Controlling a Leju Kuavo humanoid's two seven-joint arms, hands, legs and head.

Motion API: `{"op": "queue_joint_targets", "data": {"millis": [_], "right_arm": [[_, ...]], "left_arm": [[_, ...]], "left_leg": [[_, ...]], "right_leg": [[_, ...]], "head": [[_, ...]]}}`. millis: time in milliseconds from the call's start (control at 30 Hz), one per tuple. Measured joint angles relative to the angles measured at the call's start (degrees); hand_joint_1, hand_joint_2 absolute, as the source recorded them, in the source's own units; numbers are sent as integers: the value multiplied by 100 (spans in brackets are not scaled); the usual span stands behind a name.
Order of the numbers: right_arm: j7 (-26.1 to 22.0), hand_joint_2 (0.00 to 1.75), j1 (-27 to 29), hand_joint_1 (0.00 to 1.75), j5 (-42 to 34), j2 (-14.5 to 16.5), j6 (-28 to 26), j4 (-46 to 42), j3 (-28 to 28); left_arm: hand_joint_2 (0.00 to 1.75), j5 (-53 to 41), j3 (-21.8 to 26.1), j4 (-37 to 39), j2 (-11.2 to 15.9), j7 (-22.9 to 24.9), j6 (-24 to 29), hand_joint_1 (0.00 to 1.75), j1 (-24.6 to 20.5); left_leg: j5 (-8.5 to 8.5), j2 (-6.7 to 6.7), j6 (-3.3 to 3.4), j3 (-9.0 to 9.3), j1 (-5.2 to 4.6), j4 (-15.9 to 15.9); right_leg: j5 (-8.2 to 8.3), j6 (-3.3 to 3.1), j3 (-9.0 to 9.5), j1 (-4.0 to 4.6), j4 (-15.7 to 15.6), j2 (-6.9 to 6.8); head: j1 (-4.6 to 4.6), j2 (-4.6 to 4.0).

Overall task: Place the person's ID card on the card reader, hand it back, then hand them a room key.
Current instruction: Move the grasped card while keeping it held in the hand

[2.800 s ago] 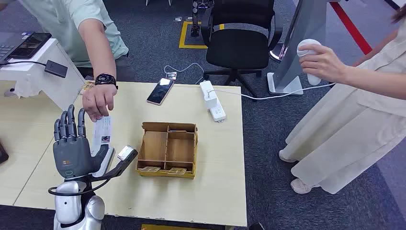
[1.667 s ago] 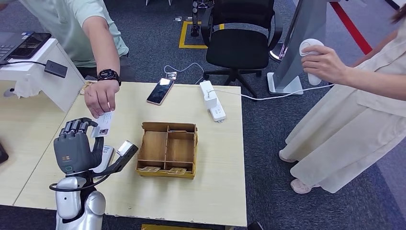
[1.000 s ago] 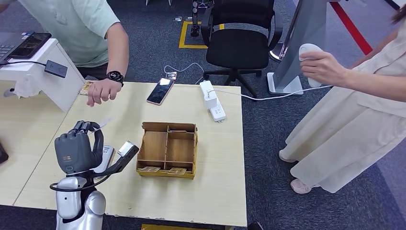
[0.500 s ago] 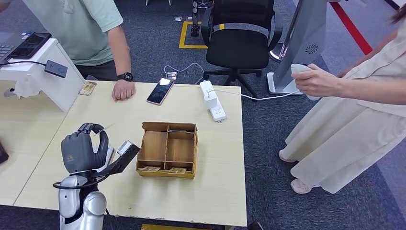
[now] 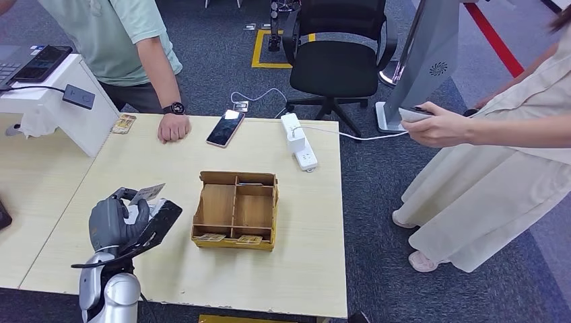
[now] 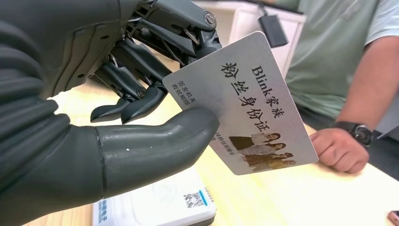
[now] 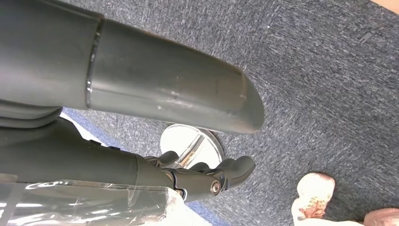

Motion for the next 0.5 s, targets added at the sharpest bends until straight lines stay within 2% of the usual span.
{"op": "queue_joint_targets", "data": {"millis": [500], "right_arm": [[1,0,-7,0,0,0,84,-2,1]], "left_arm": [[175,1251,980,245,-111,338,-505,175,-283]], "left_leg": [[0,0,0,0,0,0]], "right_leg": [[0,0,0,0,0,0]], "head": [[-1,-1]]}}
